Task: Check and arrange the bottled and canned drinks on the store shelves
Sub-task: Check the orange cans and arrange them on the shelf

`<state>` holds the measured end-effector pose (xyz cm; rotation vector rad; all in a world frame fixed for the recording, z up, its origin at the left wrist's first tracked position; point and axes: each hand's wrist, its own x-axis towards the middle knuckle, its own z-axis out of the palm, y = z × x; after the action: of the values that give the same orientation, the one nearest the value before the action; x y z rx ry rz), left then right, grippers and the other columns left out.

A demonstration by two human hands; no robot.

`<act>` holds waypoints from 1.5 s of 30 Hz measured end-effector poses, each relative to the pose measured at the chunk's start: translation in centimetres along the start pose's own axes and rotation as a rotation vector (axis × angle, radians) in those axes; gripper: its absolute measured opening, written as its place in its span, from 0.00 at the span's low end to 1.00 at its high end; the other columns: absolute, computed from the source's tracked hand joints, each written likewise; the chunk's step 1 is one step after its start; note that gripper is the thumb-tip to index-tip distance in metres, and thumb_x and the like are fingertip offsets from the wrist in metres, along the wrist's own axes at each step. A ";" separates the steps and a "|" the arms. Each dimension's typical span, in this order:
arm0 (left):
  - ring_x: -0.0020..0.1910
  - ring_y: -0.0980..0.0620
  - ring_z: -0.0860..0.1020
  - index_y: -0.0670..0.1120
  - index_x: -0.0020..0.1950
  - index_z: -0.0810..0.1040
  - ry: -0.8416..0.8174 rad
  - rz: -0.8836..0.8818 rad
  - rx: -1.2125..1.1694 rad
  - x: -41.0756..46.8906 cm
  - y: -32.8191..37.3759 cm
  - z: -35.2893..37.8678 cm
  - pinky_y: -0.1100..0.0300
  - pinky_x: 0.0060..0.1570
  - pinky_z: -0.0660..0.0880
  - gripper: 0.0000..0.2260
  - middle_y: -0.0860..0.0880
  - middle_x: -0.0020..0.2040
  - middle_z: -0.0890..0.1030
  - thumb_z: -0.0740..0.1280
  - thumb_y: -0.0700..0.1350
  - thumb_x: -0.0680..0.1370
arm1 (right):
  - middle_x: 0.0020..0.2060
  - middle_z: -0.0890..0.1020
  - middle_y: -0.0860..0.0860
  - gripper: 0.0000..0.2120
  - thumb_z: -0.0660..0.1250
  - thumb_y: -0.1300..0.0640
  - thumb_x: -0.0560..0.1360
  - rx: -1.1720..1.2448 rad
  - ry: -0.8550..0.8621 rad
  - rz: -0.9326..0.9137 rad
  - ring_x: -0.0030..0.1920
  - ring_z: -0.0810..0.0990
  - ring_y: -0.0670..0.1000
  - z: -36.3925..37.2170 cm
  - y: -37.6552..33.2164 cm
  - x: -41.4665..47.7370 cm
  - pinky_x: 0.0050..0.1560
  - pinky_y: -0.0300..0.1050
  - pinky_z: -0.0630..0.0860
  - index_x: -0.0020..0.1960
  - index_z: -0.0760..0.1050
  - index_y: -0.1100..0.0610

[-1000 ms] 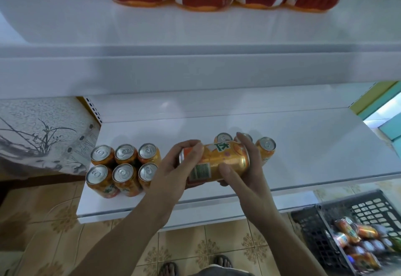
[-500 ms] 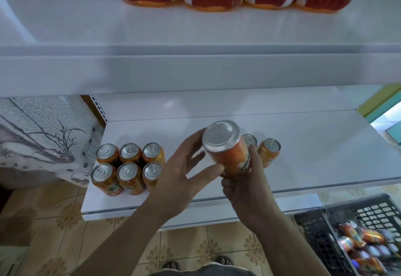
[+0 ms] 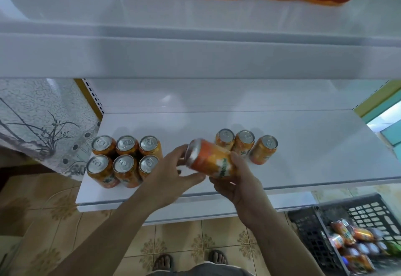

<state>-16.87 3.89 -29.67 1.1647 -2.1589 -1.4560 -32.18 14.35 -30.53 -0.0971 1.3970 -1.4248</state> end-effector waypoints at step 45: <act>0.62 0.53 0.77 0.55 0.68 0.73 0.136 -0.280 0.534 -6.0 -9.9 -6.9 0.58 0.59 0.74 0.16 0.56 0.63 0.79 0.64 0.55 0.80 | 0.48 0.81 0.48 0.35 0.72 0.38 0.54 -1.542 -0.163 -0.349 0.45 0.81 0.53 13.6 8.7 10.0 0.48 0.53 0.81 0.59 0.70 0.46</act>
<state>-4.22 2.38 -34.06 1.7457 -2.4346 -0.8645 -21.74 0.74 -38.78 -1.4317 2.0739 -0.2514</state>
